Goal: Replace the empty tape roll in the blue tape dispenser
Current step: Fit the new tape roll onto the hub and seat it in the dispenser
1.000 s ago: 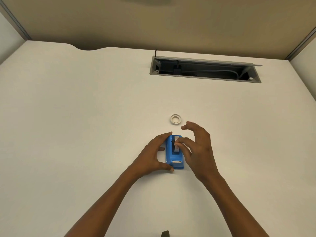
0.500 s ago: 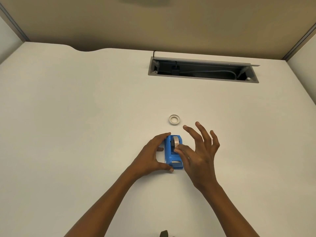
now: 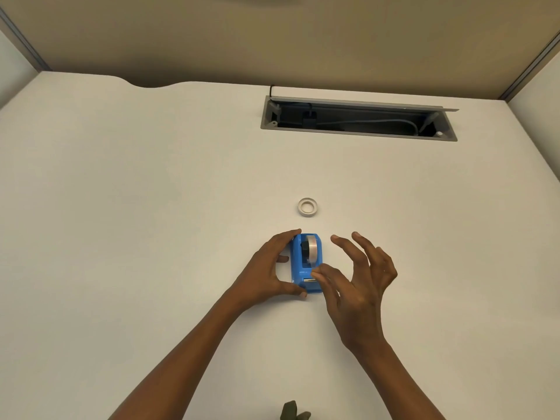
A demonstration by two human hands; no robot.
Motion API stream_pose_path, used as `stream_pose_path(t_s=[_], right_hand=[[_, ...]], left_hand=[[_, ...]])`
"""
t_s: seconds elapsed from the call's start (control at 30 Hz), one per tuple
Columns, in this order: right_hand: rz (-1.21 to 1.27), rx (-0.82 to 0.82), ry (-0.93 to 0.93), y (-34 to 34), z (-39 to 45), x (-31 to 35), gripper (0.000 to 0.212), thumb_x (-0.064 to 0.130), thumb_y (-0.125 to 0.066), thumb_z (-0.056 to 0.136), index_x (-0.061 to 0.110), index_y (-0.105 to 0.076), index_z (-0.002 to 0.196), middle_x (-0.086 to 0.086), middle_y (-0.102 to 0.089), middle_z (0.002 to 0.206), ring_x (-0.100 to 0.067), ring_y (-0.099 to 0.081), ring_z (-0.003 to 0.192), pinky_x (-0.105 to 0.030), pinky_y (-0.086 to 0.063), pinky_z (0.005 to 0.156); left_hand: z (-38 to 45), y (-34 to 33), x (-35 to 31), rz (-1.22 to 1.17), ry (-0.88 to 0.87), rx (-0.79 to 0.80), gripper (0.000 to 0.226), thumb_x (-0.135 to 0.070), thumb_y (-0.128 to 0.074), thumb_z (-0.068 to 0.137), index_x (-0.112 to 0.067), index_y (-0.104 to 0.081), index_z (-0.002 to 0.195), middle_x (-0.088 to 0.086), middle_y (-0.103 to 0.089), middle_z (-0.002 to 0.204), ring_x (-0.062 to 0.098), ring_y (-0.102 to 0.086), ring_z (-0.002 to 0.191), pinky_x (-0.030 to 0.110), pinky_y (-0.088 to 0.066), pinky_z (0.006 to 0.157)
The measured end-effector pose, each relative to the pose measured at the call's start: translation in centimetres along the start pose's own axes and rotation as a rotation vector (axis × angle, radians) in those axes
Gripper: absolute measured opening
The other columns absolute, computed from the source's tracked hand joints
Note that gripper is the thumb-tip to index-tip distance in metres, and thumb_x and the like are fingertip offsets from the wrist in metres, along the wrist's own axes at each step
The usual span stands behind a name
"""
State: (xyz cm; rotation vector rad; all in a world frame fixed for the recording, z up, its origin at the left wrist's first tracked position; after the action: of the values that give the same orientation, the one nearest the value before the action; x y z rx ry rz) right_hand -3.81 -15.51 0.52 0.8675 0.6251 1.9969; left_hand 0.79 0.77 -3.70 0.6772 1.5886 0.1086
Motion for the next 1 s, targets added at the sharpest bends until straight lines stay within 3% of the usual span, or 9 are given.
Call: stream_pose_path(t_s=[0.4, 0.73, 1.0], right_hand=[[-0.003, 0.01, -0.012, 0.5, -1.6, 0.4, 0.017, 0.029, -0.062, 0.086, 0.017, -0.073, 0.079, 0.0, -0.05, 0.125, -0.028, -0.044, 0.123, -0.048, -0.031, 0.09], [-0.039, 0.034, 0.017, 0.1, -2.7, 0.3, 0.012, 0.028, -0.066, 0.084, 0.019, -0.073, 0.081, -0.001, -0.05, 0.127, -0.027, -0.044, 0.123, -0.047, -0.03, 0.09], [-0.056, 0.034, 0.047, 0.0, -2.7, 0.0, 0.01, 0.027, -0.066, 0.083, 0.024, -0.074, 0.078, -0.001, -0.052, 0.128, -0.028, -0.046, 0.122, -0.046, -0.03, 0.087]], left_hand=[[0.0, -0.1, 0.0, 0.004, -0.009, -0.001, 0.099, -0.032, -0.088, 0.054, -0.045, -0.027, 0.131, -0.034, -0.036, 0.124, -0.009, -0.043, 0.114, -0.001, -0.038, 0.085], [0.0, 0.0, -0.1, 0.018, 0.008, 0.001, 0.098, -0.03, -0.088, 0.056, -0.045, -0.026, 0.13, -0.035, -0.036, 0.123, -0.014, -0.043, 0.112, -0.002, -0.037, 0.083], [-0.1, -0.1, -0.3, 0.029, 0.023, 0.003, 0.098, -0.03, -0.088, 0.056, -0.045, -0.025, 0.13, -0.029, -0.038, 0.124, -0.009, -0.045, 0.11, -0.003, -0.036, 0.083]])
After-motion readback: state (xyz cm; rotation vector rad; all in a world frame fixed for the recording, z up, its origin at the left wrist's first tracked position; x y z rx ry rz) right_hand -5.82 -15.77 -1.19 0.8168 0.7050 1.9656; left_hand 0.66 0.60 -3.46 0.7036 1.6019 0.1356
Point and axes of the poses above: each hand's wrist, its own z-axis towards the middle knuckle, its own y-axis out of the back of the hand, x = y × z, the point moved 2 cm from there along z, towards the middle knuckle
